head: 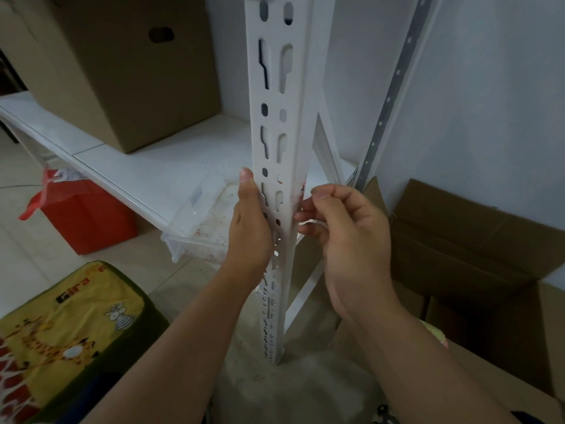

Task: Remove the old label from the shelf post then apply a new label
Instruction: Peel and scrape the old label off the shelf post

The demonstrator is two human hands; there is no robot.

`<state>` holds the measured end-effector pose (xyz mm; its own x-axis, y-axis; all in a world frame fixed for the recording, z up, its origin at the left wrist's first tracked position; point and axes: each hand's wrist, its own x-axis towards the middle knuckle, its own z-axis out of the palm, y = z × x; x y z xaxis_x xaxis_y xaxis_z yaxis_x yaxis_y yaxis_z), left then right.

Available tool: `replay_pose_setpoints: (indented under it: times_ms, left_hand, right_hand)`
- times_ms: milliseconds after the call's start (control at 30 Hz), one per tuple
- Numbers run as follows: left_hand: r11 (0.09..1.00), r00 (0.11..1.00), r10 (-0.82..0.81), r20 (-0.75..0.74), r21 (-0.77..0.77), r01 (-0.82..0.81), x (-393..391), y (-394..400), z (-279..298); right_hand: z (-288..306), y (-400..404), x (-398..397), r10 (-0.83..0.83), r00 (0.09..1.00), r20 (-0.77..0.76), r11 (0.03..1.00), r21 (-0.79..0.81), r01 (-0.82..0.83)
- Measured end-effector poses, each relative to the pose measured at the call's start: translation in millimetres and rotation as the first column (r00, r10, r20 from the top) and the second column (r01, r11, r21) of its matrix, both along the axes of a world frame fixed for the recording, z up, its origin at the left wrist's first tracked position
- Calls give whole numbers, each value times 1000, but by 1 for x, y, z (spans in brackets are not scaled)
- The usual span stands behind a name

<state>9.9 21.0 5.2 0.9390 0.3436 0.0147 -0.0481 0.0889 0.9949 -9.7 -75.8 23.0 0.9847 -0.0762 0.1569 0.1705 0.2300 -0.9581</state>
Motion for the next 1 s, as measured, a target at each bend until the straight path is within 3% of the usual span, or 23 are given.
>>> replay_pose_setpoints:
  times_ms: [267,1000]
  left_hand:
    - [999,995,-49,91,28,46,-1,3,-3]
    - [998,993,-44,105,-33,47,3,2,-8]
  right_hand:
    - [3,-4,7,124,992,-20,980,-154,-126]
    - [-4,-12,20,290,956,-38,956,-34,-291]
